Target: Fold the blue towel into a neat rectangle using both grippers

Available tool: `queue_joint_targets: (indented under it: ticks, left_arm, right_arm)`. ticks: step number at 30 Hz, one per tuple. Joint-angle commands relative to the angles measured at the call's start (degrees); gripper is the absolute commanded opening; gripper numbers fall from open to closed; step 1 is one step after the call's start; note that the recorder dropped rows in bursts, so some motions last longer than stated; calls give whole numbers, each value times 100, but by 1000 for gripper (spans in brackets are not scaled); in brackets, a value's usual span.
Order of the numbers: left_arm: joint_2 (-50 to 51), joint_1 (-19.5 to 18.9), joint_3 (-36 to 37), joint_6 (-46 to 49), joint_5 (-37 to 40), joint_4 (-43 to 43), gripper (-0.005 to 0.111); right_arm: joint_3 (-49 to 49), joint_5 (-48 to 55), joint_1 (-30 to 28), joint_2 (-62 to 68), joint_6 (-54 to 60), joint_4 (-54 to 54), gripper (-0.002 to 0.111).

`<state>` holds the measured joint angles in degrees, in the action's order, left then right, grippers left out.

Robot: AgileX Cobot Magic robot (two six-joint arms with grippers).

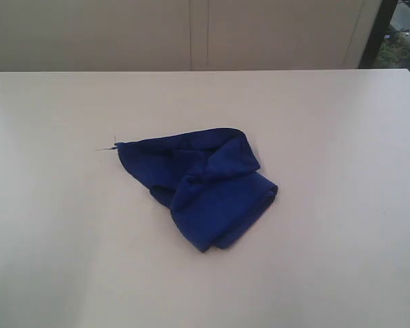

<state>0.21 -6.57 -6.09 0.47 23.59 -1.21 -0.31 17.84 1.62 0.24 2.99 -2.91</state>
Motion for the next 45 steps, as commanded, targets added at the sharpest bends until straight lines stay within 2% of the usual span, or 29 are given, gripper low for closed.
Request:
queue_joint_targets:
  ticks: [1,7,10,25,29,32,45]
  left_arm:
    - [-21,-10,37,-47,-17,-46,0]
    - [-21,-10,37,-47,-17,-46,0]
    - [-21,-10,37,-47,-17,-46,0]
    - [-21,-10,37,-47,-17,-46,0]
    - [-21,-10,37,-47,-17,-46,0]
    - [-21,-10,37,-47,-17,-46,0]
    - [-21,-10,37,-47,-17,-46,0]
  right_arm:
    - [31,-863,-52,-24,22,-21,0]
    - [31,-2406,-52,-24,22,-21,0]
    - [31,-2859,-52,-24,22,-21,0]
    - [31,-2940,-52,-24,358,-21,0]
    - [-360,-2281,-52,-24,358,-21,0]
    - [-904,-1319,-52,66,313,-21,0]
    - [-3211,1591,-52,2143,-645,-197,0]
